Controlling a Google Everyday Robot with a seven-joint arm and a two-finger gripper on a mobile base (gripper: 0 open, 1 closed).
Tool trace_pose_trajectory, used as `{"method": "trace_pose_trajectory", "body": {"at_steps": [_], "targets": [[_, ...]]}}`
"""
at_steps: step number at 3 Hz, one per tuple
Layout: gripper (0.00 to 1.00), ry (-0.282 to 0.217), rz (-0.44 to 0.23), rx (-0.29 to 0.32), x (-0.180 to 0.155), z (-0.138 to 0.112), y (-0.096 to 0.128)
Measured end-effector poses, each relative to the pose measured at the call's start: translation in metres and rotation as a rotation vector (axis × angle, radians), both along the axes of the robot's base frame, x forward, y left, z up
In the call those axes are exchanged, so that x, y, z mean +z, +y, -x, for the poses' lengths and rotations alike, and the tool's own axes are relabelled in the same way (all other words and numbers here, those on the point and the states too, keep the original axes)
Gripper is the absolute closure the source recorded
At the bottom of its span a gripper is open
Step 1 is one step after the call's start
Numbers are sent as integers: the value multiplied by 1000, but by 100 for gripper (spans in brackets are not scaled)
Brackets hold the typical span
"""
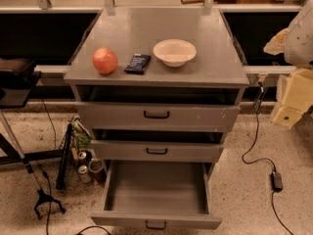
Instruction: Close bottom drawer
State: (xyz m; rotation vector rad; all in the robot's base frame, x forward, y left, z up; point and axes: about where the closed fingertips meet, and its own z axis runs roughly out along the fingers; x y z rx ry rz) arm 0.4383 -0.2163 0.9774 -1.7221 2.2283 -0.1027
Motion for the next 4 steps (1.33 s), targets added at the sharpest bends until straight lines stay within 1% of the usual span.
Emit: {"method": "trace_pose_trajectory", "body": {"at_steps": [1, 2, 3, 4], "targets": [[0, -6, -1, 0, 0, 0, 1], [0, -2, -25, 6, -24, 0, 4], [0, 15, -95, -2, -79, 10, 10], [0, 50, -181, 3, -158, 23, 20]]}}
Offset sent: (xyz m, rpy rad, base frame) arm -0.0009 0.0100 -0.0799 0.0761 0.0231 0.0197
